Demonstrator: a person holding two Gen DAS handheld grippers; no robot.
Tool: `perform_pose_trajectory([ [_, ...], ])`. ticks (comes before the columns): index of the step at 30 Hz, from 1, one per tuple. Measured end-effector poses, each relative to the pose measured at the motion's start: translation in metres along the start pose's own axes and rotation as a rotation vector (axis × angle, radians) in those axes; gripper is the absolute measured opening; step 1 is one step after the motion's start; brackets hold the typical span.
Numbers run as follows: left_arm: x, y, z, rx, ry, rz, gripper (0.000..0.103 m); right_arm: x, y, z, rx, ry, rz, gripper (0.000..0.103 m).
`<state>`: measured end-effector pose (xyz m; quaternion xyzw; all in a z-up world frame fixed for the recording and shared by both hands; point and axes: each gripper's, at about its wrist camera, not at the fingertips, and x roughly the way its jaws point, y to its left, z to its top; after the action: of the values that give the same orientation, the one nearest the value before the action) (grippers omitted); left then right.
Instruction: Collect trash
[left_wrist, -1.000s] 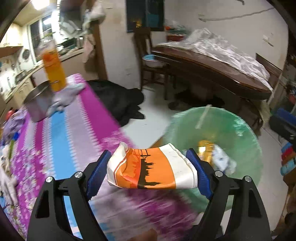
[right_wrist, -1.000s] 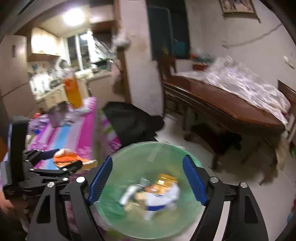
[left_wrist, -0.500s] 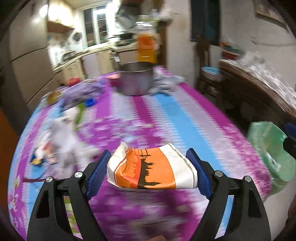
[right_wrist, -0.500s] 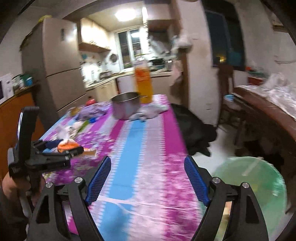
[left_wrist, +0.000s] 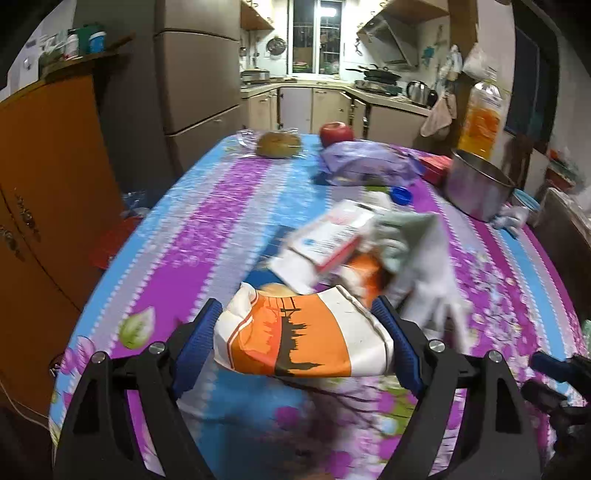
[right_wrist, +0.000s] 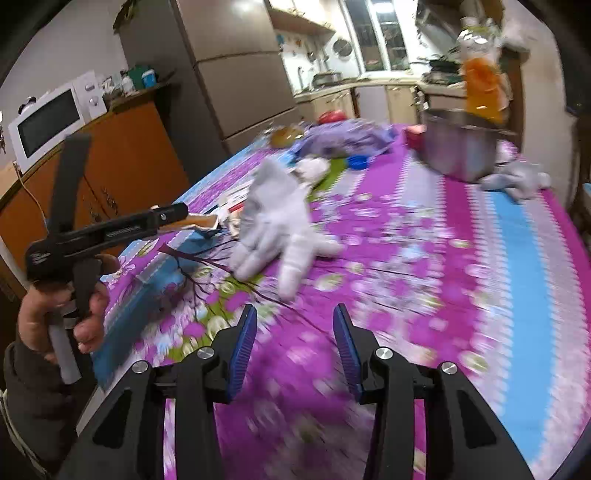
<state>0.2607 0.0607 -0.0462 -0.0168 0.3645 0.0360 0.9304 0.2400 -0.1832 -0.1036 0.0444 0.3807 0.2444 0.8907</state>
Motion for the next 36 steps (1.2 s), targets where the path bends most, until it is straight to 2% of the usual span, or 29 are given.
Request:
perform_pose_trajectory([
  [8,0.033,0.027,0.009,0.066,0.017,0.009,0.082,0.061,0.013,0.015,0.002,0.086,-0.06,0.044],
  [12,0.047,0.021,0.021,0.142,0.018,-0.055,0.084,0.072,0.018,0.023,-0.026,0.091,-0.092,0.043],
  [13,0.047,0.018,0.025,0.167,0.004,-0.062,0.085,0.074,0.018,0.024,-0.034,0.093,-0.102,0.039],
  [14,0.049,0.017,0.027,0.184,-0.003,-0.076,0.086,0.074,0.018,0.024,-0.042,0.095,-0.117,0.016],
  [17,0.054,0.025,0.038,0.178,0.001,-0.133,0.086,0.066,0.016,0.024,-0.041,0.057,-0.113,0.005],
  [21,0.055,0.04,0.032,0.16,0.024,-0.15,0.086,0.039,0.013,0.024,-0.033,-0.023,-0.096,0.005],
  [24,0.047,0.042,0.014,0.171,0.036,-0.188,0.088,0.019,0.015,0.024,-0.041,-0.069,-0.09,0.004],
  [29,0.047,0.034,-0.006,0.206,0.048,-0.163,0.092,-0.004,0.022,0.027,-0.054,-0.132,-0.099,0.004],
  [34,0.056,0.026,-0.012,0.243,0.056,-0.14,0.094,-0.031,0.027,0.033,-0.068,-0.194,-0.107,0.004],
  [36,0.064,0.026,-0.012,0.24,0.093,-0.13,0.094,-0.039,0.029,0.034,-0.073,-0.206,-0.107,0.004],
])
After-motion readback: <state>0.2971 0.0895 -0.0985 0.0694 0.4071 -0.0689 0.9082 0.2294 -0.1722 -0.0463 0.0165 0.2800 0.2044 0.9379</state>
